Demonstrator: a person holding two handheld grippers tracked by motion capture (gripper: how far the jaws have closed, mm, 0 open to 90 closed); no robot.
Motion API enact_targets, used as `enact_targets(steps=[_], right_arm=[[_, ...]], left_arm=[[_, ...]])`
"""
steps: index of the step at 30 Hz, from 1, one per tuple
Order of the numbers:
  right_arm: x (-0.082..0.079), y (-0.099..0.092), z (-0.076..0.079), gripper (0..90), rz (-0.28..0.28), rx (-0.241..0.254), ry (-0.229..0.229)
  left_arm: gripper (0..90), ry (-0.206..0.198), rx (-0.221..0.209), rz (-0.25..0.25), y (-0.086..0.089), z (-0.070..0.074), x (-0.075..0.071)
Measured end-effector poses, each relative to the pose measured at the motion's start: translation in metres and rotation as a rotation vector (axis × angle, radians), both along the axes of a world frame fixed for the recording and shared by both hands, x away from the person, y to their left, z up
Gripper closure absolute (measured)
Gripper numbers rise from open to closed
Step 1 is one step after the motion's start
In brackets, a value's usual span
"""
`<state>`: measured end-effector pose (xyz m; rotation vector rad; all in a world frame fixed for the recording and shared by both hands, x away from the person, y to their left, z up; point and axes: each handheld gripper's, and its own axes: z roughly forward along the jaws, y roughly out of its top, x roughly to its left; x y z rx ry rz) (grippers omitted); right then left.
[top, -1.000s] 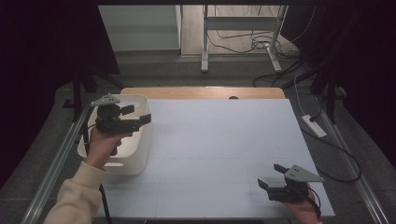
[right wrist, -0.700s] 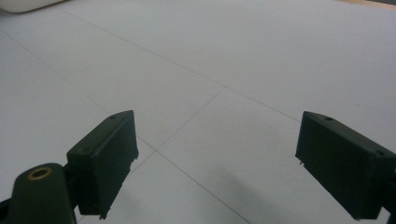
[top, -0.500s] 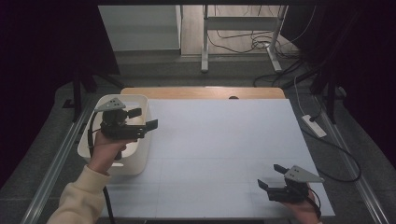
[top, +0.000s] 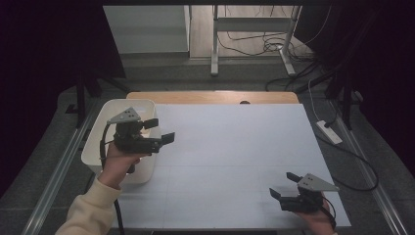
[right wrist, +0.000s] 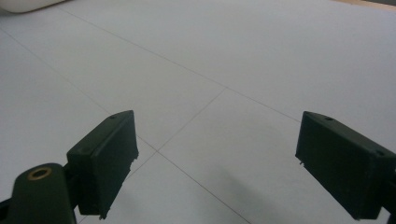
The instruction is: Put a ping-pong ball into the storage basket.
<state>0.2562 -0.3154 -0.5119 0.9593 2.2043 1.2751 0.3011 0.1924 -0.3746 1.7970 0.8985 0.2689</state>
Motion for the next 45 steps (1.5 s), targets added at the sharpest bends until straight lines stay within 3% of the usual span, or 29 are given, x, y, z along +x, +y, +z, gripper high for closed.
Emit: enact_targets(steps=[7,22,33,45], right_arm=[[0.000,0.000,0.000,12.8,-0.001,-0.002,-0.001],[0.000,-0.001,0.000,12.8,-0.001,0.001,0.000],[-0.001,-0.001,0.000,12.8,-0.002,-0.001,-0.002],[-0.002,0.000,0.000,12.8,-0.006,-0.003,-0.001]], left_arm=[[13.2,-0.011,-0.005,-0.031,-0.008,-0.001,-0.008],[13.9,-0.008,-0.011,-0.109,-0.025,-0.022,-0.023],[14.1,-0.034,0.026,-0.155,-0.041,-0.035,-0.038],[14.9,-0.032,0.047,-0.164,-0.047,-0.058,-0.053]])
